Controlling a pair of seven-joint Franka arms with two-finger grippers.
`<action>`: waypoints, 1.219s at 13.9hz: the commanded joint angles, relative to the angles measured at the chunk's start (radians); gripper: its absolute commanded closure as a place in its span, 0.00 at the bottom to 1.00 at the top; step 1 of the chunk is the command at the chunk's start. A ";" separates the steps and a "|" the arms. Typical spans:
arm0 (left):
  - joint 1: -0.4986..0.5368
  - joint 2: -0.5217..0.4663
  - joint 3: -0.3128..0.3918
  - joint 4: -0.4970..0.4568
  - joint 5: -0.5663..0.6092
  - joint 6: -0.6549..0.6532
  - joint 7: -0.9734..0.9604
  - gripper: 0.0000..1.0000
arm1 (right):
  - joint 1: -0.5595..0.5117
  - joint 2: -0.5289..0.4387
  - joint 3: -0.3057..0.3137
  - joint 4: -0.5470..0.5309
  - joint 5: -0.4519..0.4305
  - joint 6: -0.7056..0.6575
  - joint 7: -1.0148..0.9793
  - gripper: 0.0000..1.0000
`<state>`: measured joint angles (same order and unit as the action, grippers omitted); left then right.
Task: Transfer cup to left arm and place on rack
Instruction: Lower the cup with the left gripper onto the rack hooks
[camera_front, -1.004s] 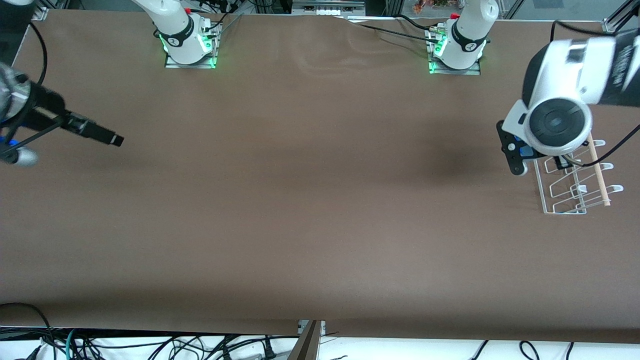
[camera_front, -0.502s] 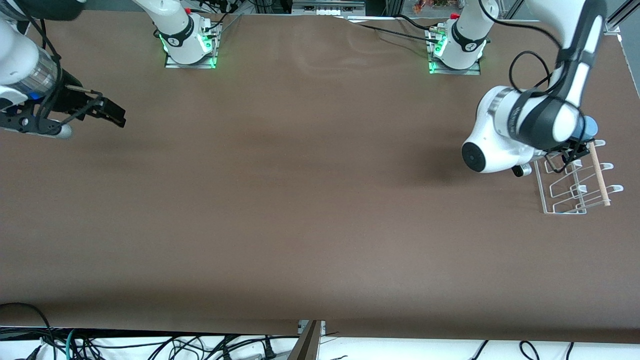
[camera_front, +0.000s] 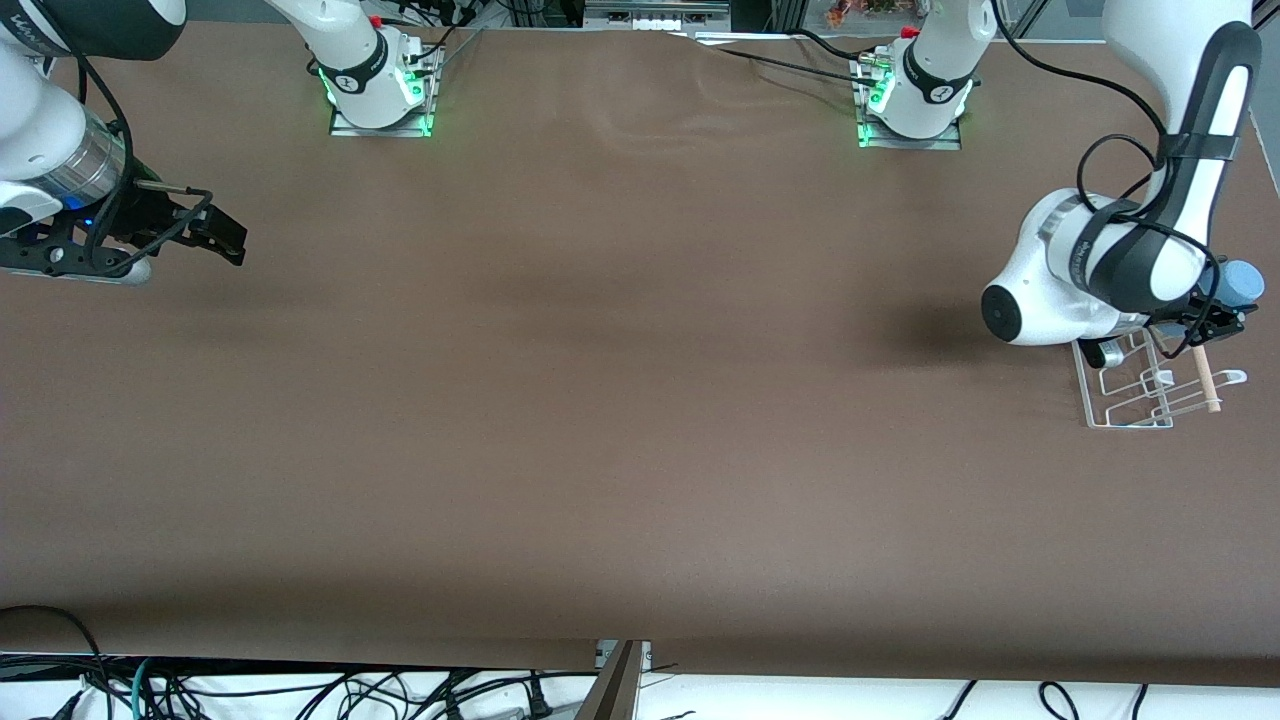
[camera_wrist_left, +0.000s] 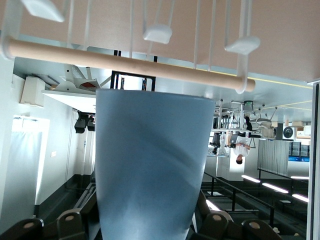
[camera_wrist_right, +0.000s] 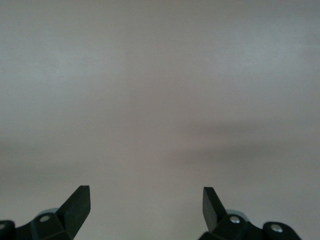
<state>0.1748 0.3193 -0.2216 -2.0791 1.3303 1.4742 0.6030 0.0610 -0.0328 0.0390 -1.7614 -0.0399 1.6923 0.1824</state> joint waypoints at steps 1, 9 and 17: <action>-0.003 -0.011 -0.012 -0.059 0.043 0.021 -0.089 1.00 | -0.024 0.005 0.016 0.036 0.090 -0.054 -0.032 0.01; 0.025 0.049 -0.008 -0.055 0.109 0.106 -0.127 1.00 | 0.000 0.005 0.033 0.071 0.094 -0.149 -0.035 0.01; 0.042 0.076 -0.010 -0.058 0.132 0.126 -0.166 1.00 | 0.000 0.007 0.033 0.080 0.098 -0.191 -0.109 0.01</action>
<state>0.2043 0.3976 -0.2248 -2.1306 1.4279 1.5899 0.4514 0.0664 -0.0326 0.0710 -1.7063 0.0431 1.5249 0.1068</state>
